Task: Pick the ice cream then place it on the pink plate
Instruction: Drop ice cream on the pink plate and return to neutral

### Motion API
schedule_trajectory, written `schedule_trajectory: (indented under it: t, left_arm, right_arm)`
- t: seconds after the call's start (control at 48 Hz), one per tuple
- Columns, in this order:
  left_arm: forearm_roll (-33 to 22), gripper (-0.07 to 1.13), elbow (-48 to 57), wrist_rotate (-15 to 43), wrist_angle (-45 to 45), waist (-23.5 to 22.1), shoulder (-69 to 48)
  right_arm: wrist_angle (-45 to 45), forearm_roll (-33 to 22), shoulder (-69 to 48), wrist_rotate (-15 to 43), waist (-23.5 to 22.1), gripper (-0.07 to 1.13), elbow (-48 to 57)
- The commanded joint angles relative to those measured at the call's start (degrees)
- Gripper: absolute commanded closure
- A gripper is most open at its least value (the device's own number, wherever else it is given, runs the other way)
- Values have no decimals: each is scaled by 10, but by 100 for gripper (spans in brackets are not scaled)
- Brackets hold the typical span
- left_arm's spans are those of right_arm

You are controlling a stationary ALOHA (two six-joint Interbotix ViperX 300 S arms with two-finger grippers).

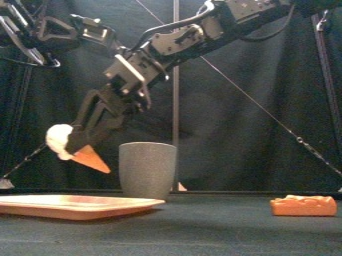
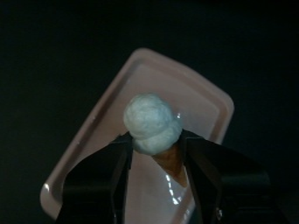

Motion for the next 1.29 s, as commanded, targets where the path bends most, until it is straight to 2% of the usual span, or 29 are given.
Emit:
schedule_trajectory:
  t: [0.021, 0.146, 0.229, 0.438, 0.604, 1.0, 1.292]
  left_arm:
    - [1, 107, -5, 1, -3, 1, -1]
    - [1, 107, -5, 1, 2, 2, -4]
    - [2, 107, -5, 1, 4, 3, -4]
    - [4, 107, -4, 2, 5, 4, -5]
    - [3, 107, -3, 2, 7, 4, -6]
    - [4, 107, 0, 2, 7, 8, -11]
    - [4, 107, 2, 2, 7, 9, -12]
  right_arm:
    - [14, 3, 5, -3, 1, 28, -53]
    - [51, 4, 12, -2, 3, 8, -61]
    - [54, 4, 9, -1, 8, 1, -56]
    - [57, -2, -39, 0, 8, 1, -33]
    - [46, -2, -122, 0, -2, 1, 37]
    - [-127, 11, -362, 0, -30, 1, 283]
    - [-247, 17, -516, 0, -31, 1, 432]
